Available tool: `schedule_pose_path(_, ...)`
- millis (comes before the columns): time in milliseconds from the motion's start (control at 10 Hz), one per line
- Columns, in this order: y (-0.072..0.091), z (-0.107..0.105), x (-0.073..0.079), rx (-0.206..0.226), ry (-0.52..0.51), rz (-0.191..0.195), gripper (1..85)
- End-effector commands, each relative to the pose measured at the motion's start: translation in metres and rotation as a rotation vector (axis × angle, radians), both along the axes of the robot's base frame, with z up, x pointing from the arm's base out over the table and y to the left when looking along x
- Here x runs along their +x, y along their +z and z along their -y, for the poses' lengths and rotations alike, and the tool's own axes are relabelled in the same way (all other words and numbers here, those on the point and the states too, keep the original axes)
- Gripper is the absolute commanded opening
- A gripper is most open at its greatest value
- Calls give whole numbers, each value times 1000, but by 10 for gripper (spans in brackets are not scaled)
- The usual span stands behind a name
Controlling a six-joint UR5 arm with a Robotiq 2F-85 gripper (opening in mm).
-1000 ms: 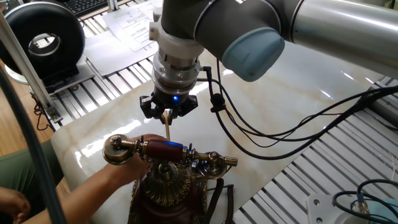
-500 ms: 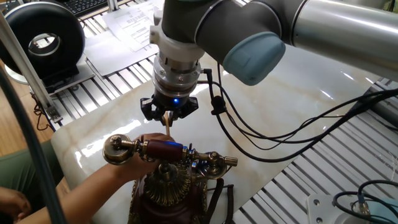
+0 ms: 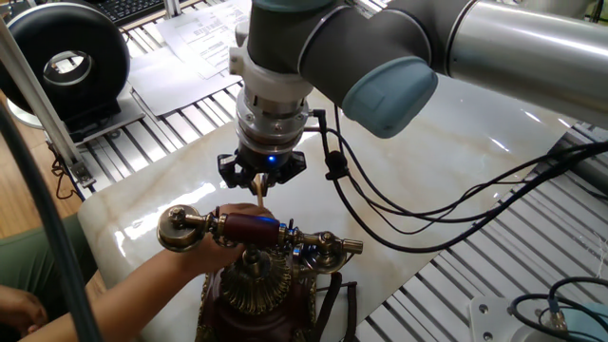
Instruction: Dial a number on an old rotary phone
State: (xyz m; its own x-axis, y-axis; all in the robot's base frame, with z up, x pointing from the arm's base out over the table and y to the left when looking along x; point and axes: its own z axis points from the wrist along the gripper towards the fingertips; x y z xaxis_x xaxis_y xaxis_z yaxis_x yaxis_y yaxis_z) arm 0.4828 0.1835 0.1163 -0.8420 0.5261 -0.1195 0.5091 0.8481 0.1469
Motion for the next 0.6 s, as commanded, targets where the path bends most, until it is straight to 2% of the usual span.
schedule_pose_path(0, 15, -1, -2, 10, -9, -10, 10)
schedule_pose_path(200, 26, -8, -1, 6, -12, -6, 10)
schedule_pose_path(500, 30, -8, 3, -9, -13, 11, 10)
